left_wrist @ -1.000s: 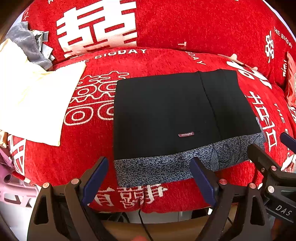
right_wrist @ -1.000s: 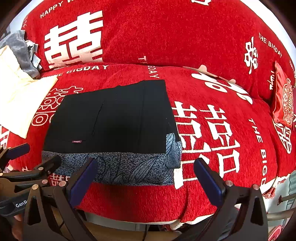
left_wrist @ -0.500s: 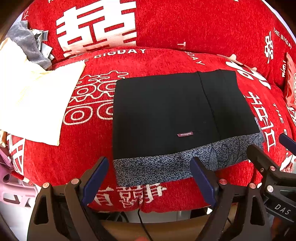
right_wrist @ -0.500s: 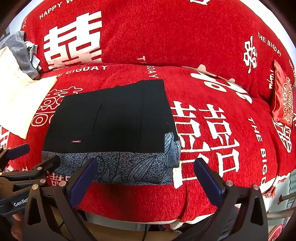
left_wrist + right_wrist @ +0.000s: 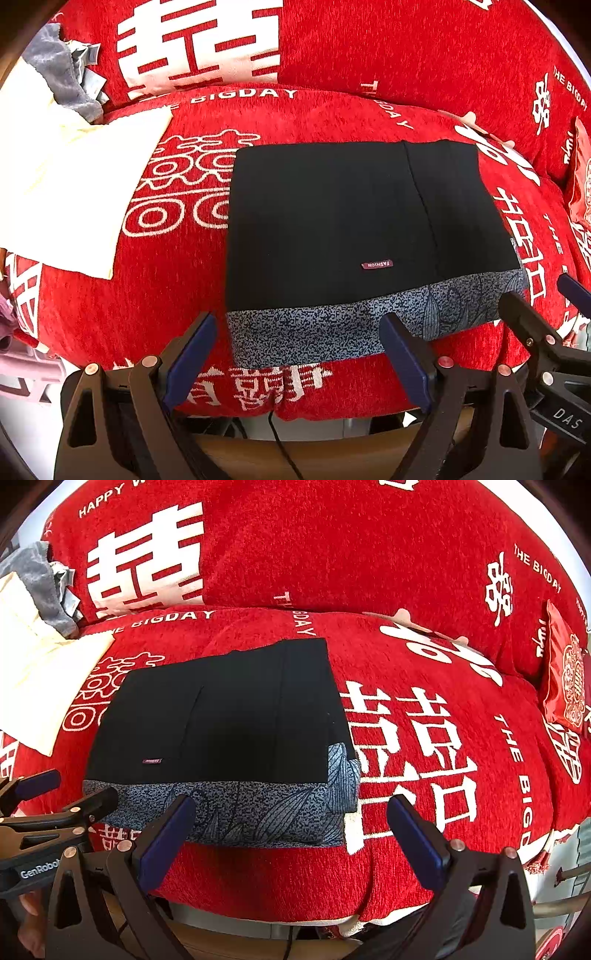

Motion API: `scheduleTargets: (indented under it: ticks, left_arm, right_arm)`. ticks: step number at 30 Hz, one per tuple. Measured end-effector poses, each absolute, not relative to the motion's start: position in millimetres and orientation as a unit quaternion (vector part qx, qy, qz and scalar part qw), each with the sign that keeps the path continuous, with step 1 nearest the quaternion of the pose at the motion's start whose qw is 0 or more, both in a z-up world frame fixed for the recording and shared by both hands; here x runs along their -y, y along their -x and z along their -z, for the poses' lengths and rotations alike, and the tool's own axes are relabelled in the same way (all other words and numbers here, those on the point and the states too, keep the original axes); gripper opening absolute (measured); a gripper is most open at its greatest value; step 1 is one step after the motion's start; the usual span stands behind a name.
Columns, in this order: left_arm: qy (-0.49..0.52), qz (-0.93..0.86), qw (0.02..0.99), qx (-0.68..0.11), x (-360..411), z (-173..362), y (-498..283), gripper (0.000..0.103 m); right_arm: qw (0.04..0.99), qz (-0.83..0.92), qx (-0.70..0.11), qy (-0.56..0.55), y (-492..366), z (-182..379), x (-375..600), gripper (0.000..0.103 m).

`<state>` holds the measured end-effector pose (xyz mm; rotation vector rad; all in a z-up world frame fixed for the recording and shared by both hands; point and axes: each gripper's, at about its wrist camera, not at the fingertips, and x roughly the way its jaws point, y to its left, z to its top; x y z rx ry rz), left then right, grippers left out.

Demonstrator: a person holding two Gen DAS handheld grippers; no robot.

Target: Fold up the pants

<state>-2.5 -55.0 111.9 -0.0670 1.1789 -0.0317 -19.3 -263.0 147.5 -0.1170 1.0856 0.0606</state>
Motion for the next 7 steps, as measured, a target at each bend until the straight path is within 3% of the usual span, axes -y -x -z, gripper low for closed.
scheduleTargets:
  ticks: [7]
  left_arm:
    - [0.028,0.017,0.828,-0.56,54.3,-106.1,4.8,0.09]
  right_arm:
    - [0.849,-0.03,-0.524,0.056,22.3,-141.7,264.2,0.103]
